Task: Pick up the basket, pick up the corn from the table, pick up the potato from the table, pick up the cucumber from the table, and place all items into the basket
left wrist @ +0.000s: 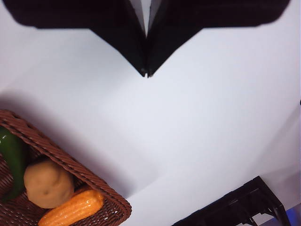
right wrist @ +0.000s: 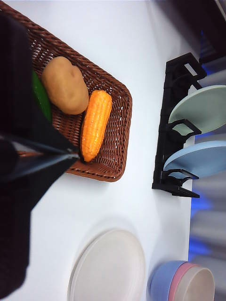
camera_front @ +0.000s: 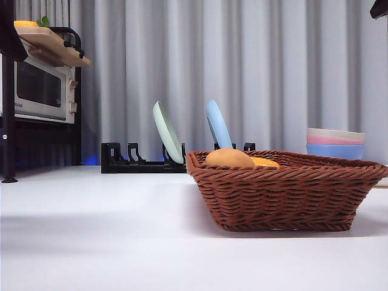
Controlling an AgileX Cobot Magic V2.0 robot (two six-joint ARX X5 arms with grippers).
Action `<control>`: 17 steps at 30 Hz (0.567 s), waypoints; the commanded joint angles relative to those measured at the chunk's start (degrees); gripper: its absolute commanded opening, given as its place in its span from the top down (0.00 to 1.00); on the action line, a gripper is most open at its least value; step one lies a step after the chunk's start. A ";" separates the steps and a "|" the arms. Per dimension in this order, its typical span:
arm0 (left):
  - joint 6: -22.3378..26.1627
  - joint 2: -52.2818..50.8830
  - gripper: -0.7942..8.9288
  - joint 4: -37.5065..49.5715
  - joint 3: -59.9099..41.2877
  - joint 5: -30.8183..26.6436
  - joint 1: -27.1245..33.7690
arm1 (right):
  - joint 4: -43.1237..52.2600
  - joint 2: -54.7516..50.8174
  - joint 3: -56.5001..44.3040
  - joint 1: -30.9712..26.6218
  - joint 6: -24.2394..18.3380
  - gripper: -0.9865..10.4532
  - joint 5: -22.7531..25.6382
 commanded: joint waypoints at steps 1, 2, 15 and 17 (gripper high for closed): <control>-0.44 -0.24 0.92 0.37 -0.15 0.00 0.02 | 0.33 0.04 -0.33 0.04 0.59 0.91 -0.04; -0.31 -1.31 0.92 -0.09 -0.15 0.02 0.13 | 0.33 0.07 -0.33 0.04 0.59 0.91 -0.04; -0.17 -26.73 0.92 23.43 -17.70 11.96 29.62 | 0.28 0.07 -0.33 0.04 0.59 0.91 -0.04; -0.20 -30.49 0.92 26.53 -23.26 15.76 34.40 | 0.28 0.02 -0.33 0.04 0.59 0.91 -0.02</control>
